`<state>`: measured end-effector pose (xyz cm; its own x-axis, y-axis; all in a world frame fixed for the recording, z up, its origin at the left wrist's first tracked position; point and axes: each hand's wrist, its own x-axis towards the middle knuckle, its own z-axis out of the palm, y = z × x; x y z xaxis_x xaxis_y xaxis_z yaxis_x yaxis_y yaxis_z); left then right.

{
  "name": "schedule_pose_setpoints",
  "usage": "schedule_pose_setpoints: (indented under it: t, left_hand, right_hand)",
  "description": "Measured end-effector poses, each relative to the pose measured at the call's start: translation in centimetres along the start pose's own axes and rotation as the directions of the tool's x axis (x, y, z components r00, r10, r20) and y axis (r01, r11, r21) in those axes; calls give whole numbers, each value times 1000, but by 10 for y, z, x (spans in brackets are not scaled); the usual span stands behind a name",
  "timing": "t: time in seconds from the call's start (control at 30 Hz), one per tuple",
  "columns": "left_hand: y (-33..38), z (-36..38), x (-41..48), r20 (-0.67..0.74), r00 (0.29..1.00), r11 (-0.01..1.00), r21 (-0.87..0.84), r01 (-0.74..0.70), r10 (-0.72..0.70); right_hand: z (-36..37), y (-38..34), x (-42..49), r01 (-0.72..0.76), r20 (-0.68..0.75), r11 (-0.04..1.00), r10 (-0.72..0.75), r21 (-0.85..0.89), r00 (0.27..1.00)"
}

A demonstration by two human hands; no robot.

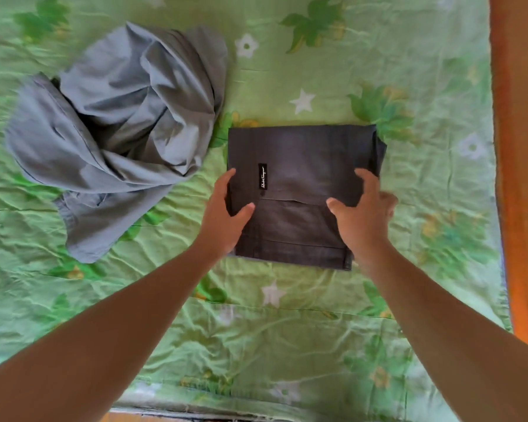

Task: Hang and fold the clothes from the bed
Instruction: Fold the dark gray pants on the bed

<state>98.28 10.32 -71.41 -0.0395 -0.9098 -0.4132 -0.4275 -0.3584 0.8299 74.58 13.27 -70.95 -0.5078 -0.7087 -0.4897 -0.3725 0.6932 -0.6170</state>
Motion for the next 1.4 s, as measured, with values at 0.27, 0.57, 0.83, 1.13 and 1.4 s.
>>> schedule_pose_setpoints:
  t: [0.27, 0.57, 0.83, 1.13, 1.4]
  left_hand:
    - [57, -18, 29, 221, 973, 978, 208, 18, -65]
    - [201, -71, -45, 303, 943, 936, 273, -220, 133]
    - [413, -124, -176, 529, 831, 774, 447, -448, 175]
    - [611, -105, -321, 696, 674, 550, 473, -689, 246]
    - [711, 7, -420, 767, 569, 489, 390, -781, 297]
  right_hand:
    - [-48, -41, 7, 77, 417, 996, -88, 43, 905]
    - [-147, -115, -98, 291, 184, 956, -281, -27, 942]
    - [-316, -220, -257, 306, 57, 924, -301, -229, 952]
    - [-509, -261, -394, 180, -124, 928, -231, -326, 965]
    - [-665, -198, -463, 99, -321, 958, -187, -271, 928]
